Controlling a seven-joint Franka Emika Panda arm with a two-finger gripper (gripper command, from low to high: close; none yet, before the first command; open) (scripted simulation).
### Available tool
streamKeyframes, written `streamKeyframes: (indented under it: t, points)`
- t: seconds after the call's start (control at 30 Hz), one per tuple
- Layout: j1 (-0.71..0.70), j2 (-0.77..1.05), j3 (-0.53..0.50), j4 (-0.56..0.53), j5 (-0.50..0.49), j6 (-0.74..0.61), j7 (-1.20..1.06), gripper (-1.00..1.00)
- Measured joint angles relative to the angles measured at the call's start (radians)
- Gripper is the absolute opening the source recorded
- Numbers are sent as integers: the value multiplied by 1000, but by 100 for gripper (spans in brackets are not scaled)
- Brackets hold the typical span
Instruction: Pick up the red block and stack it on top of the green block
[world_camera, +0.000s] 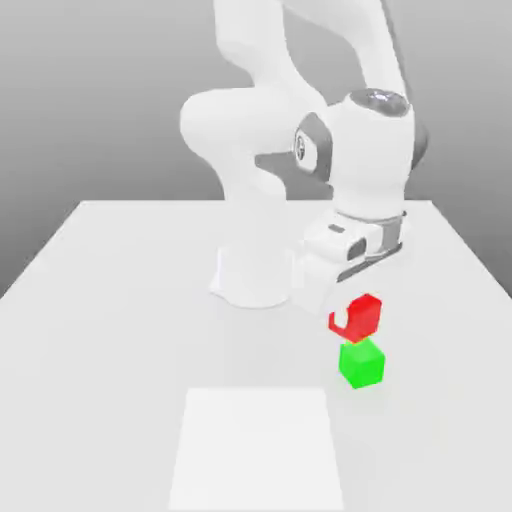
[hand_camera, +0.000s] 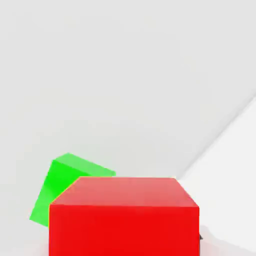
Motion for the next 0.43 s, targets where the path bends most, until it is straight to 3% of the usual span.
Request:
streamKeyframes:
  t: [0.33, 0.37, 0.43]
  points:
    - [-75, 264, 66, -5, -132, 266, 100, -100]
    - [-71, 291, 66, -4, -125, 295, 95, 100]
    - [-71, 291, 66, -4, -125, 295, 95, 100]
